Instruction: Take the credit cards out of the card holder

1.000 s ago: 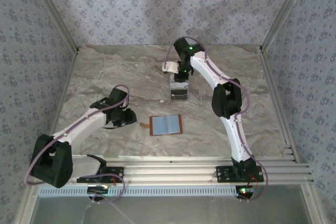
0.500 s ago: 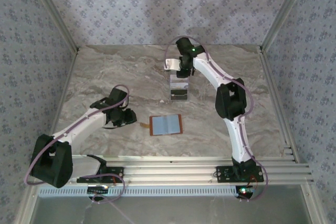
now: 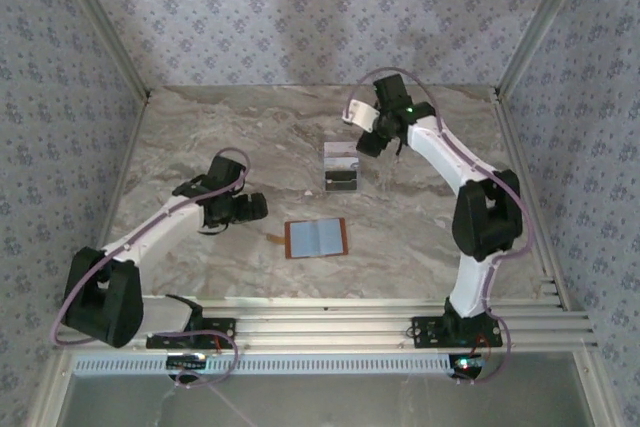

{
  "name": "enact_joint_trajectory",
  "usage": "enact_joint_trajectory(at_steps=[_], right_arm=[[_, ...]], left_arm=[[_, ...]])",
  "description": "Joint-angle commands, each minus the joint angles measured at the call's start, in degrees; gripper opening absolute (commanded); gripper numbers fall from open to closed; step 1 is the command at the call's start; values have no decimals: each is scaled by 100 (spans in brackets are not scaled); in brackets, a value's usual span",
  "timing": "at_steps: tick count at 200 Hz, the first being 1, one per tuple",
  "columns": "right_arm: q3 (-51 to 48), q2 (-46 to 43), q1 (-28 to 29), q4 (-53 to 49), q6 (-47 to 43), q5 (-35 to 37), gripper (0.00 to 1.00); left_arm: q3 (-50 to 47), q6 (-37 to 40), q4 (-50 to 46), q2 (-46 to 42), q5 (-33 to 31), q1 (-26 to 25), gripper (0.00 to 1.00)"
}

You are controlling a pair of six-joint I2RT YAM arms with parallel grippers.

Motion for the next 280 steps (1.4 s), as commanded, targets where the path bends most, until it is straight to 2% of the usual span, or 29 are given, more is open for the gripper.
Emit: enact_joint_trajectory(at_steps=[1,37,49,75,106,122,148,156,168,201,230,253,265,276,280], right_arm=[[-818,-601,-298,626,978,164,100],[-2124,-1389,-866,1231,1935,218,100],[-2852,-1701,-1084,1670,2367,248,100],[-4161,-2262,-1582,2752,3128,241,100],[-5511,-2638,-1902,4355,3712,331,100],[-5996,-2703,-1905,5132,3789,410,100],[-6428,-2685,-1911,6103,4028,338,100],[-6554,-2592,-1932,6523,4178,244,100],[-6507,-2473,-1876,6599,4109,231,100],[-6478,-2122,-2056,6890,4268,126,100],[-6705,-1849,-2183,7533,4423,128,100],[-6820,-1785,-2184,7750,4457,205,100],[-6812,-1780,-2179,7751,4465,245,100],[-6794,-1756,-2165,7741,4534,466,100],[-6786,-1758,-2171,7728,4536,460,100]], left_arm=[[317,415,142,203,-905,109,100],[423,920,472,472,-1975,341,100],[379,1067,663,527,-2444,461,100],[40,1327,1400,507,-2622,987,99],[-518,1836,2758,355,-2246,1574,100],[-1033,2079,3814,270,-1561,1895,100],[-1766,2177,5332,182,-862,2261,100],[-1963,2300,5787,199,-753,2296,100],[-2171,2431,6340,256,-675,2316,100],[-2233,2568,7068,589,-208,2481,100],[-2028,2681,7165,1090,256,2561,100],[-2134,2765,7320,1131,220,2484,100],[-2448,2830,8188,1343,235,2429,100],[-2308,2869,7694,1227,109,2371,100],[-2342,2876,7855,1275,35,2343,100]])
